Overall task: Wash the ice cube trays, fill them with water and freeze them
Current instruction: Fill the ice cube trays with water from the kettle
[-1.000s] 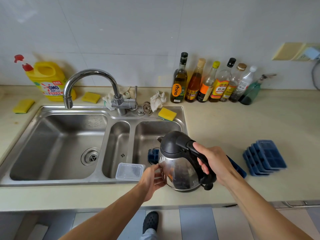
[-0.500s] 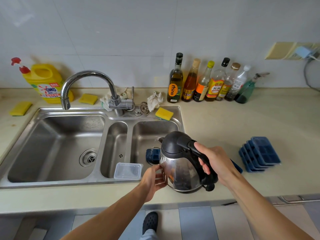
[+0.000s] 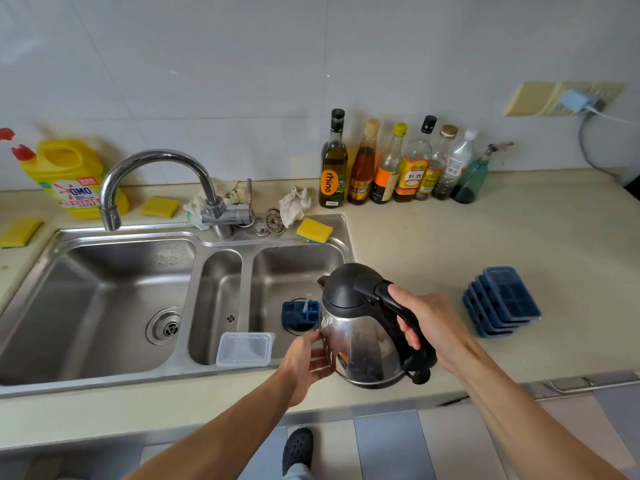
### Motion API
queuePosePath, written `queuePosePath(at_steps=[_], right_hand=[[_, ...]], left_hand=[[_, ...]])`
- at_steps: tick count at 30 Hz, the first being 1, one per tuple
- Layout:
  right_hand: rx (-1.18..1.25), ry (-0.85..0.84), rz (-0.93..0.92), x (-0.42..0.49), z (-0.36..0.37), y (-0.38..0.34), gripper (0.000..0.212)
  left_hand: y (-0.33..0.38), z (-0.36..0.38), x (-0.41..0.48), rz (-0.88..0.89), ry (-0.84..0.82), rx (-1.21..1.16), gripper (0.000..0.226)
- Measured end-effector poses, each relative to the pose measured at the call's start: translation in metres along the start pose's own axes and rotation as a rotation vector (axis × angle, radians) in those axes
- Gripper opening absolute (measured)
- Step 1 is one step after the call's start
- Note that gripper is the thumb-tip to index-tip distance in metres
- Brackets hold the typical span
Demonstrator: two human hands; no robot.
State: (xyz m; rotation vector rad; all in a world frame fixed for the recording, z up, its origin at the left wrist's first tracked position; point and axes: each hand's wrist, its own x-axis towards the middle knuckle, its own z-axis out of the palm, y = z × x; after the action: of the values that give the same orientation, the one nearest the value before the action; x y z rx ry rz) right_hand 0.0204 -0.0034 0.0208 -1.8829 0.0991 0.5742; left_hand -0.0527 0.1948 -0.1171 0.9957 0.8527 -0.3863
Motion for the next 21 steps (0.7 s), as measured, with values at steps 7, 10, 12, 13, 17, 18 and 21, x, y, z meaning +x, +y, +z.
queuePosePath(at_steps=[7, 10, 12, 13, 17, 18, 21], right_hand=[[0.012, 0.008, 0.011, -0.001, -0.005, 0.0, 0.054], [0.011, 0.009, 0.012, 0.001, -0.005, -0.001, 0.055], [0.013, 0.009, 0.015, 0.003, -0.005, -0.002, 0.055], [0.016, 0.008, 0.016, 0.004, -0.005, -0.002, 0.055], [0.026, 0.014, 0.02, 0.008, -0.005, -0.003, 0.056], [0.029, 0.018, 0.021, 0.009, -0.005, -0.003, 0.056], [0.039, 0.026, 0.021, 0.014, -0.004, -0.005, 0.057]], left_hand=[[0.0, 0.005, 0.004, -0.002, 0.008, 0.023, 0.028], [0.002, 0.006, 0.004, -0.001, 0.01, 0.031, 0.027], [0.004, 0.007, 0.005, -0.003, 0.009, 0.033, 0.028], [0.005, 0.007, 0.005, -0.003, 0.01, 0.033, 0.028], [0.01, 0.008, 0.005, 0.007, 0.011, 0.032, 0.025], [0.012, 0.008, 0.005, 0.008, 0.012, 0.031, 0.025], [0.016, 0.01, 0.005, 0.005, 0.025, 0.025, 0.026]])
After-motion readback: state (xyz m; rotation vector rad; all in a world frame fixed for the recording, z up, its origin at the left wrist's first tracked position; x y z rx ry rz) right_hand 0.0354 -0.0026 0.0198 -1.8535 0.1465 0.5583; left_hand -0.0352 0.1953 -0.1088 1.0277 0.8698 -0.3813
